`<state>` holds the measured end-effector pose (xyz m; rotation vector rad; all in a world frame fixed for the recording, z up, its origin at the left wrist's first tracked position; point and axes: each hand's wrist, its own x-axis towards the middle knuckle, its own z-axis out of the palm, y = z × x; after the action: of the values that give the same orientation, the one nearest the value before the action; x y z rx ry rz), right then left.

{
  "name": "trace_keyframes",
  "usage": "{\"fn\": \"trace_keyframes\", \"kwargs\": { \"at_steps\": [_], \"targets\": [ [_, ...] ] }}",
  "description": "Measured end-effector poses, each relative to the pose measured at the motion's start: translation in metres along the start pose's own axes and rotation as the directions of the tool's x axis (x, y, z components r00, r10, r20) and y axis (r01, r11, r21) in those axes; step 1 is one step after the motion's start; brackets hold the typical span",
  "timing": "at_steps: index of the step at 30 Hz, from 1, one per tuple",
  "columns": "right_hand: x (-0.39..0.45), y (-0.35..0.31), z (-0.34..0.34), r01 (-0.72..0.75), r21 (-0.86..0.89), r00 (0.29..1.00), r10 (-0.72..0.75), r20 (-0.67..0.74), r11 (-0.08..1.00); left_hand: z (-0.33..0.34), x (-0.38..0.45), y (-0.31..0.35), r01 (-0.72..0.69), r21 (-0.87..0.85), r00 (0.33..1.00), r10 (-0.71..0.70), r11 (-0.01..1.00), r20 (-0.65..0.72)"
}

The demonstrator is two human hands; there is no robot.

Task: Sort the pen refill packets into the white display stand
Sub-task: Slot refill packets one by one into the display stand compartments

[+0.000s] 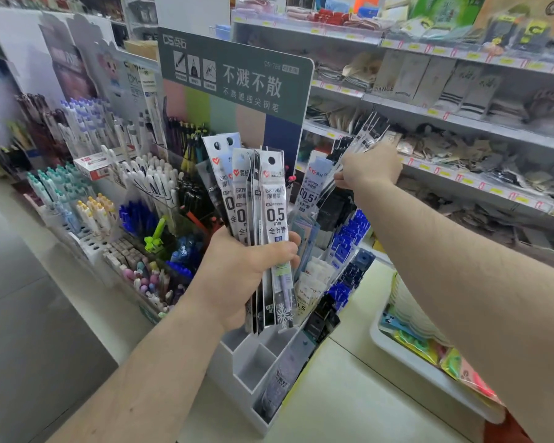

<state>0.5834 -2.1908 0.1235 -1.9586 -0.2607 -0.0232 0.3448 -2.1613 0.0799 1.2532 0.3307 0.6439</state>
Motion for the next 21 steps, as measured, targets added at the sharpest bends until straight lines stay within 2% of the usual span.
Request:
{"fn": "trace_keyframes", "kwargs": {
  "at_steps": [5, 10, 16, 21],
  "targets": [
    [-0.006, 0.016, 0.01, 0.081, -0.095, 0.997, -0.081, -0.003, 0.992, 0.0, -0.003, 0.0, -0.006, 0.007, 1.0, 0.006, 1.0, 0.0],
    [-0.016, 0.029, 0.017, 0.217, -0.348, 0.974, -0.176, 0.146, 0.912, 0.003, -0.004, -0.003, -0.027, 0.005, 0.999, 0.027, 1.0, 0.024],
    [-0.018, 0.025, 0.022, 0.261, -0.506, 0.954, -0.14, 0.265, 0.822, 0.002, -0.006, -0.003, -0.044, 0.017, 0.999, 0.043, 0.999, 0.031],
    [-0.016, 0.021, 0.021, 0.262, -0.556, 0.957, -0.137, 0.257, 0.789, 0.001, -0.01, -0.001, -0.052, 0.015, 0.998, 0.051, 0.999, 0.039]
  ]
}}
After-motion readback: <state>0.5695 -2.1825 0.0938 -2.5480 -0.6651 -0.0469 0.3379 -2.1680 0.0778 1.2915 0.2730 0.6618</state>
